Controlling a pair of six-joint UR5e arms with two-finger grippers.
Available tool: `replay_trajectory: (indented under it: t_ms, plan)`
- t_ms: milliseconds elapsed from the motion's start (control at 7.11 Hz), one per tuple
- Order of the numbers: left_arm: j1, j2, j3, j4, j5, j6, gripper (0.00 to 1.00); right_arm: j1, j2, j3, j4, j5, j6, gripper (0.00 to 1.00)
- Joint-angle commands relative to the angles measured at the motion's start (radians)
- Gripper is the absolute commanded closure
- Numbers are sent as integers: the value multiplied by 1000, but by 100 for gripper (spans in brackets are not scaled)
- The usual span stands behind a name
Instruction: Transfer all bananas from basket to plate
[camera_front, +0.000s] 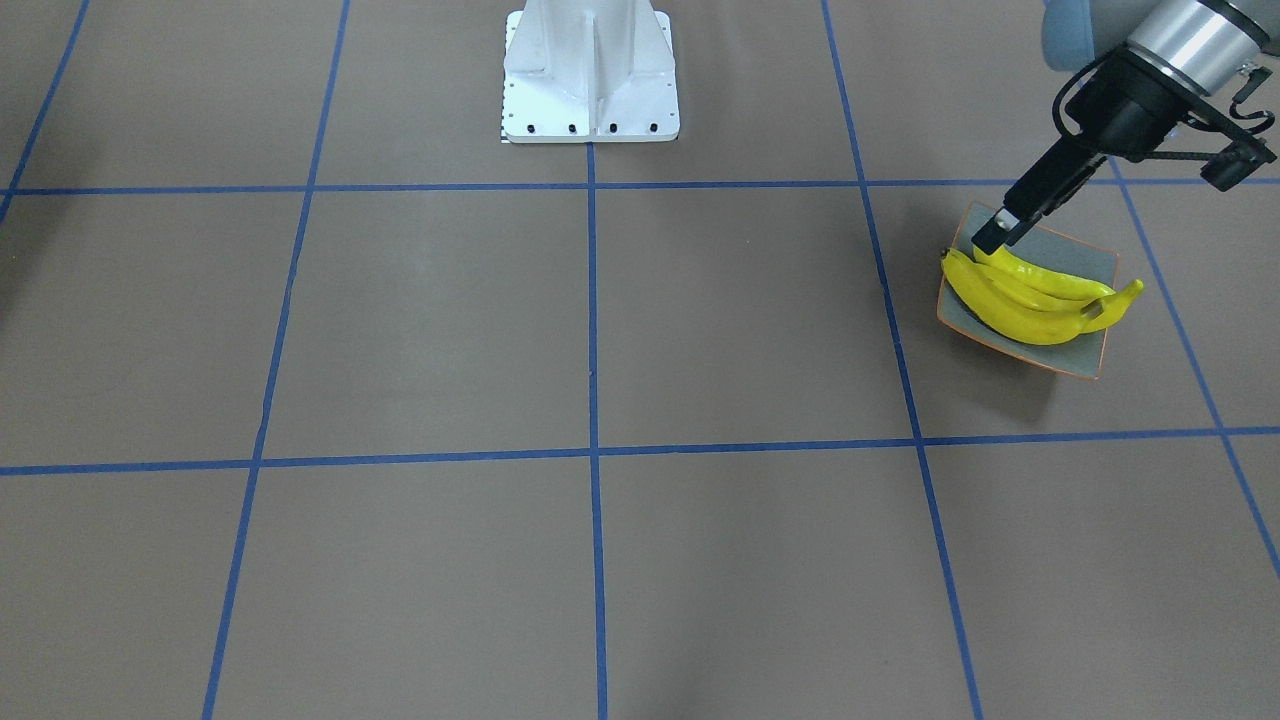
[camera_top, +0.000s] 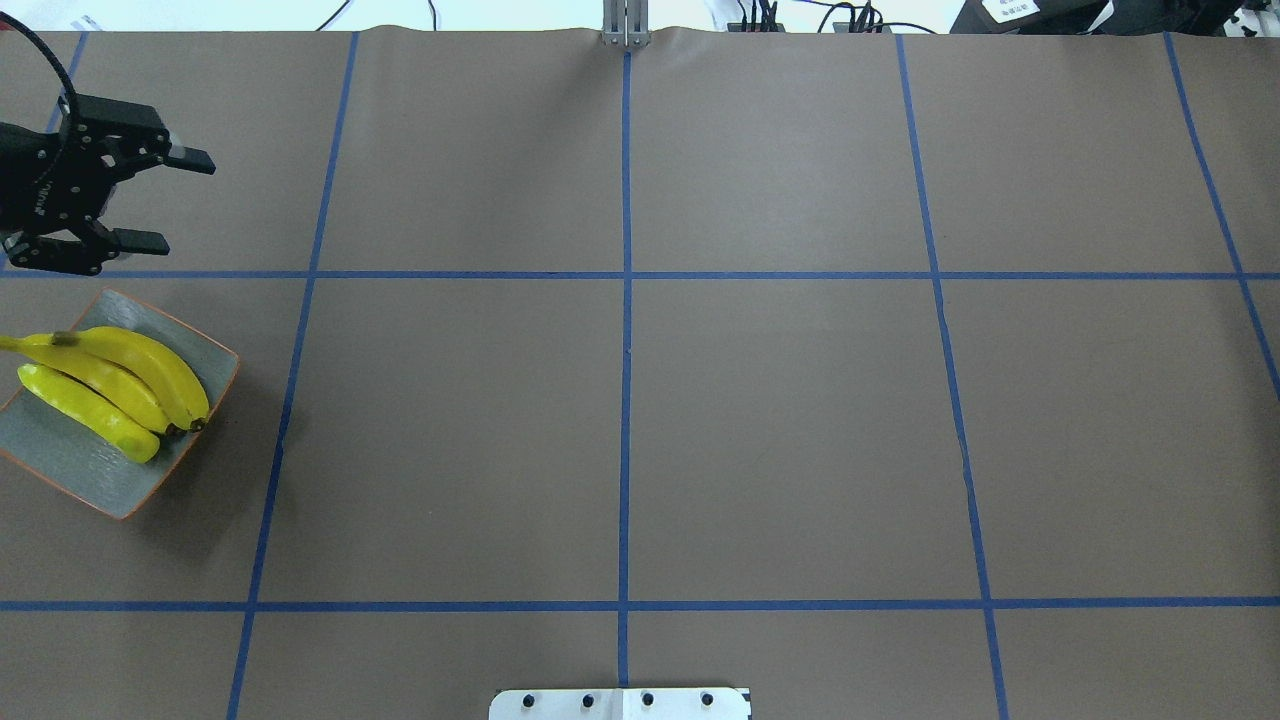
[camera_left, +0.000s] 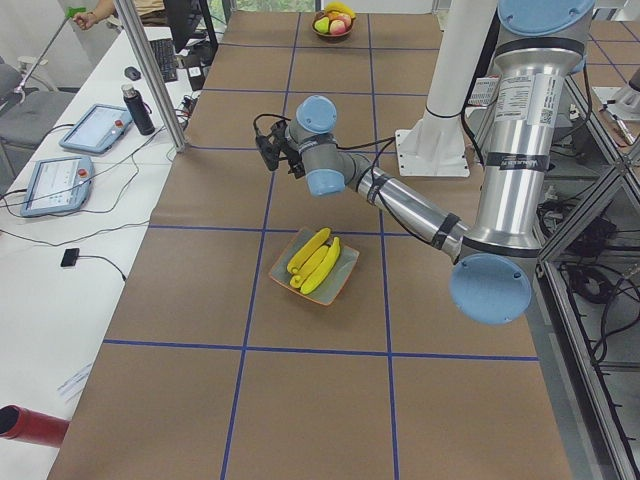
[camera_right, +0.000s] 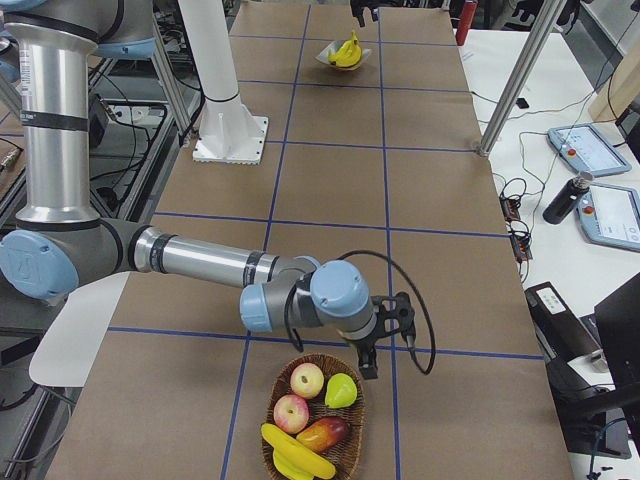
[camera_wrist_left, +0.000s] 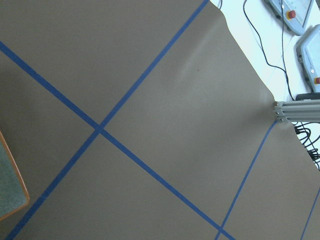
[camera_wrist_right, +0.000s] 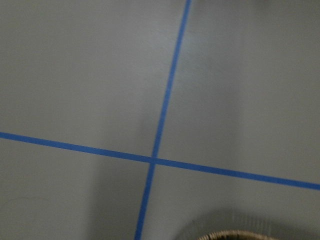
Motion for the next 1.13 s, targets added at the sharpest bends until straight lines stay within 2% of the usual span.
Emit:
replay_trajectory:
  t_ms: [0,281,422,563,844,985]
  plan:
    - [42,1,4,-36,6,2,0,115,-30,-137,3,5,-14,0]
    - [45,4,1,-36,6,3,0,124,-45,-200,9,2,189,1]
    - [47,6,1,-35,6,5,0,124,-56,-241,11,4,202,1]
    - [47,6,-2,-36,6,5,0,124,-62,-268,64,4,249,1]
    - [48,7,-1,-35,18,5,0,124,-65,-375,283,-54,390,1]
    - [48,6,-1,-35,18,6,0,123,-65,-369,293,-59,465,2]
